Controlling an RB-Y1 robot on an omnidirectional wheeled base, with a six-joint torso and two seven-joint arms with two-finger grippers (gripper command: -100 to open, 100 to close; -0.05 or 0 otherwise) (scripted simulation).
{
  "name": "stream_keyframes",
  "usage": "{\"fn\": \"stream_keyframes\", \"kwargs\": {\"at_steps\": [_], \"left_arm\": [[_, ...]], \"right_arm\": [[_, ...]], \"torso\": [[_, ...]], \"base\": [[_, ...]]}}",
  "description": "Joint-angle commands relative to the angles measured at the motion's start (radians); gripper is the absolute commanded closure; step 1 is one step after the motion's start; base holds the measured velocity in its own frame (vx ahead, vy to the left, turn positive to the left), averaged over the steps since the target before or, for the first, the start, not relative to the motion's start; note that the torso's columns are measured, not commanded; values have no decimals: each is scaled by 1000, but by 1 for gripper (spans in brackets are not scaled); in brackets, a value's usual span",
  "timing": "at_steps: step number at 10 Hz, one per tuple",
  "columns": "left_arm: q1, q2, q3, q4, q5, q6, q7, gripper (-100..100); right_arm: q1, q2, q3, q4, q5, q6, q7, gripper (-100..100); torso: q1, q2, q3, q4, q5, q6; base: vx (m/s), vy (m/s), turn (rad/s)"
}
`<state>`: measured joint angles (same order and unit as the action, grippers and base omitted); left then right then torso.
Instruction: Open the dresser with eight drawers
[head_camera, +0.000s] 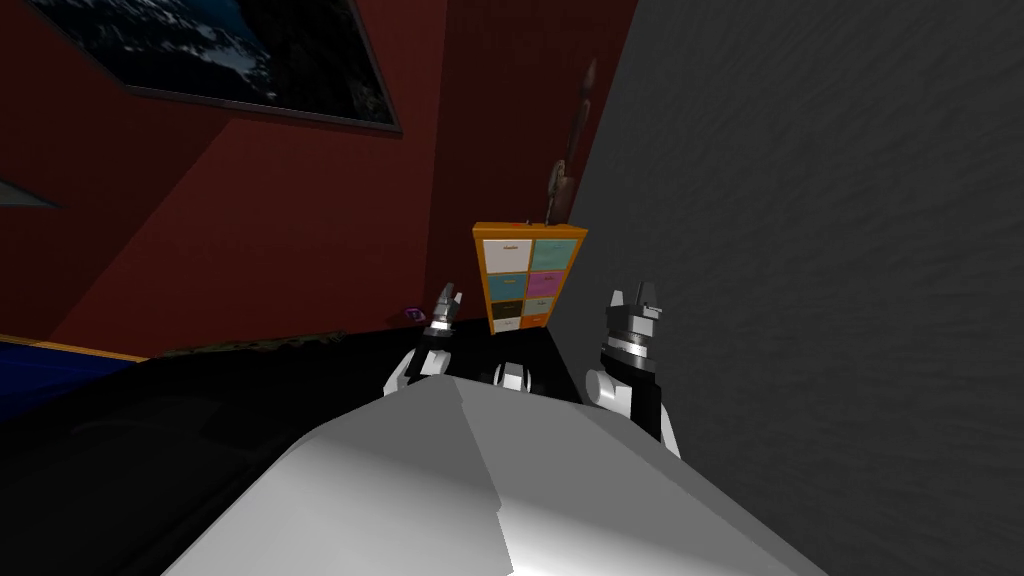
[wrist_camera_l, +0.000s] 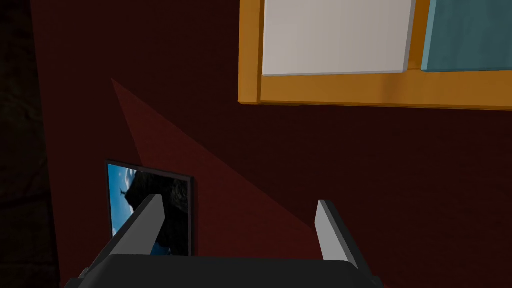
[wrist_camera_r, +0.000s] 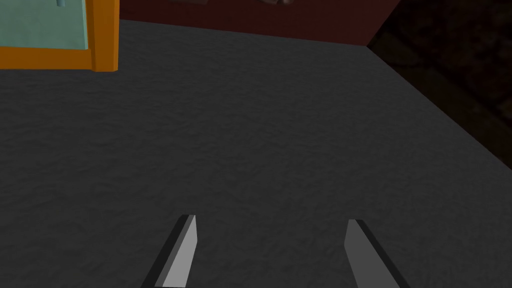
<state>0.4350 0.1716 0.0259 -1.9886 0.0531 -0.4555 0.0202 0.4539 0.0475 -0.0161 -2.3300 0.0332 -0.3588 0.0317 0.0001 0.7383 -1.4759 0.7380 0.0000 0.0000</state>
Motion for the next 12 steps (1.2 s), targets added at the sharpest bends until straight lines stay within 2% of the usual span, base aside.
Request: {"fn": "stream_keyframes", "kwargs": {"at_steps": [1,7,12], "left_arm": [[-21,-15,5,59,2,-14,1,-100],[-56,-39,13,176,7,-45,4,-100],[-91,-19,22,293,12,-75,7,-100]], "right_arm": [[0,0,0,0,0,0,0,0],[0,0,0,0,0,0,0,0],[0,0,0,0,0,0,0,0]], "torso": [[1,0,0,0,0,0],[0,0,0,0,0,0],[0,-1,-1,0,0,0]], "base": [[92,-53,3],[99,-51,5],[105,-68,6]]}}
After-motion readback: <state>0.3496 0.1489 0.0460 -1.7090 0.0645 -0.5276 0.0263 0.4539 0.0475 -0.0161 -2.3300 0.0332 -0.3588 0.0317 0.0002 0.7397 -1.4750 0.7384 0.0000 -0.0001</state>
